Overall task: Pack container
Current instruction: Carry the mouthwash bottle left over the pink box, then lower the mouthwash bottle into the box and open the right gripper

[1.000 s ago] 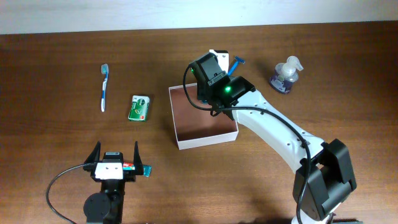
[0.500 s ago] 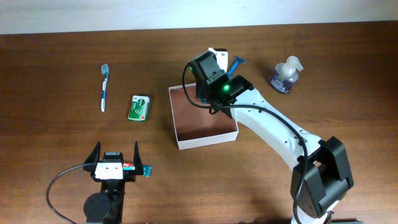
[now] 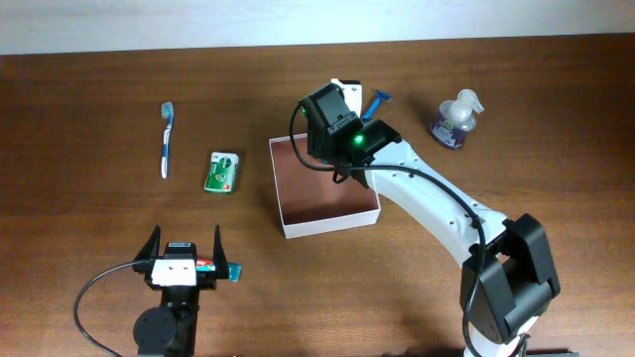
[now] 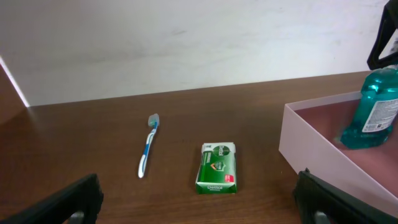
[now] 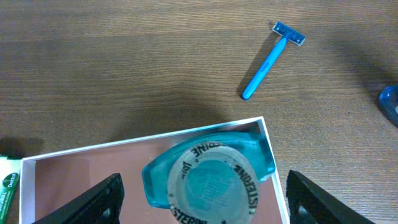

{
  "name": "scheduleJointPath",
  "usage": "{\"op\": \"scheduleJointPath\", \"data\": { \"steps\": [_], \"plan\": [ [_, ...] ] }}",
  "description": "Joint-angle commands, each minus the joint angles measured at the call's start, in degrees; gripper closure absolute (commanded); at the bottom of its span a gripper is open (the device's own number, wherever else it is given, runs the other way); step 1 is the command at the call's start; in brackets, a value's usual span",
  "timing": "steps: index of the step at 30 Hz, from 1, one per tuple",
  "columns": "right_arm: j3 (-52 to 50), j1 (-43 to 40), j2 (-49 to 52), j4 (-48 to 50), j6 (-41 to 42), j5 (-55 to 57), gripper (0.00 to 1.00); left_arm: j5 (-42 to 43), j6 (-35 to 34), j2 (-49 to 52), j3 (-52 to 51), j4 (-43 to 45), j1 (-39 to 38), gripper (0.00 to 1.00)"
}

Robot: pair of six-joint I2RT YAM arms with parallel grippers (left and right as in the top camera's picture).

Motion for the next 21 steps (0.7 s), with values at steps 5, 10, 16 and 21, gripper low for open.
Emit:
{"op": "scheduleJointPath", "data": {
  "steps": [5, 10, 16, 21],
  "plan": [
    [3.2, -2.1, -0.7, -4.3, -2.2, 0.0, 0.18, -0.5, 1.1, 0.0, 0.0, -0.4, -0.2, 0.01],
    [8.4, -2.8, -4.8, -13.7, -5.7, 0.1, 0.16, -0.5, 1.1, 0.0, 0.0, -0.4, -0.2, 0.01],
    [10.1, -3.5, -8.9, -26.0, -5.7, 0.0, 0.16, -0.5, 1.1, 0.0, 0.0, -0.4, -0.2, 0.01],
    [9.1, -3.4, -8.4, -36.7, -5.7, -1.1, 0.33, -0.5, 1.1, 0.0, 0.0, -0.4, -0.2, 0.01]
  ]
}}
